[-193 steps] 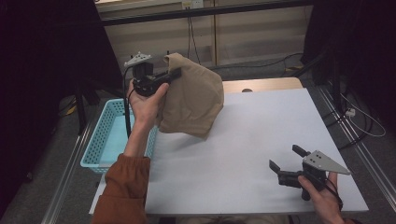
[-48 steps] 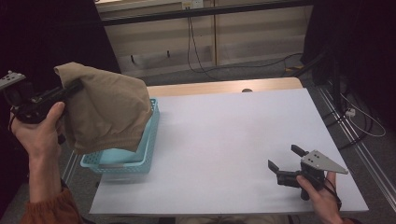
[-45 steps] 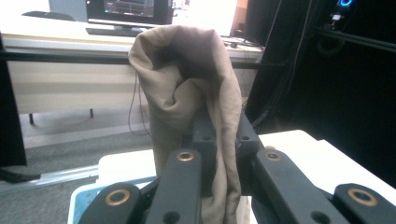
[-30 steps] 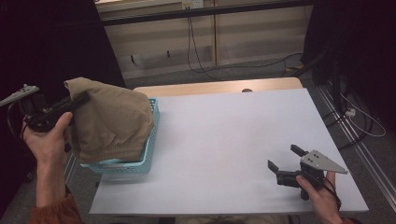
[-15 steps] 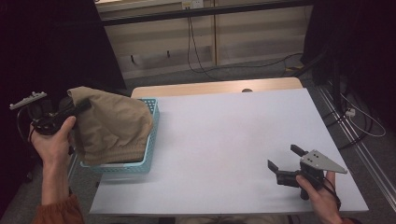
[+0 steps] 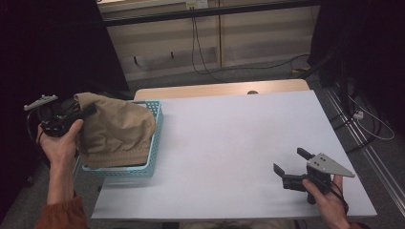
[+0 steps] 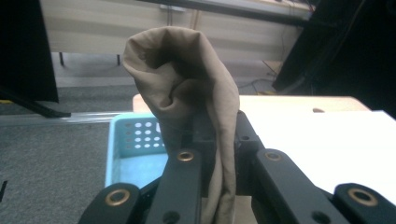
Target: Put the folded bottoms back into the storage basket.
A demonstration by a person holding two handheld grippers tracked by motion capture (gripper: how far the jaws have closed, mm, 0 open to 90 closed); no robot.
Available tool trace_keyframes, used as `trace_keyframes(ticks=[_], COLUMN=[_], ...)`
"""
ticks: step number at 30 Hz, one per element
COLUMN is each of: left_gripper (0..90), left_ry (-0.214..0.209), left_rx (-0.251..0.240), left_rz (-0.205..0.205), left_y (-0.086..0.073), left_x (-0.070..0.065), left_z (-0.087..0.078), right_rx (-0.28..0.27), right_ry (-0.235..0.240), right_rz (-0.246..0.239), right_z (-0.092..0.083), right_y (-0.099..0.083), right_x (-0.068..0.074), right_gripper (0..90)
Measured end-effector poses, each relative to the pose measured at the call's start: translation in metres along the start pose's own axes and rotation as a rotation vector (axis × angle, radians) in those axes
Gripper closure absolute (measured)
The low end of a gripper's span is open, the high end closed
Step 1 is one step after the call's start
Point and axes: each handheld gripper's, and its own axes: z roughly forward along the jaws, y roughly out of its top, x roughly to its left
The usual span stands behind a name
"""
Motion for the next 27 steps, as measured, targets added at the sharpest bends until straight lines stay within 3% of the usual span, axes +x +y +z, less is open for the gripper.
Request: trace_keyframes(ticks=[6,12,20,27], left_gripper=[84.3,84.3,84.3,84.3], left_ry=[-0.026,-0.042,-0.002,-0.018], left_rx=[0.007,0.02,0.083,0.107], left_rz=[0.047,0.037,0.008,0.021], left_y=[-0.003,-0.007,-0.019,-0.021], left_x=[-0.001,0.005,0.015,0.014], left_z=[0.014,0.023,0.044,0.053], right_rx=[-0.002,0.0,0.002,0.001], right_ry=[-0.001,0.001,0.001,-0.001], right_rz=[0.004,0.0,0.002,0.001], right_z=[0.0,0.0,0.0,0.0], right_y=[0.0,0.0,0.0,0.0], right_x=[0.0,0.0,0.0,0.0], right_gripper=[1.4,1.3,1.3,1.3])
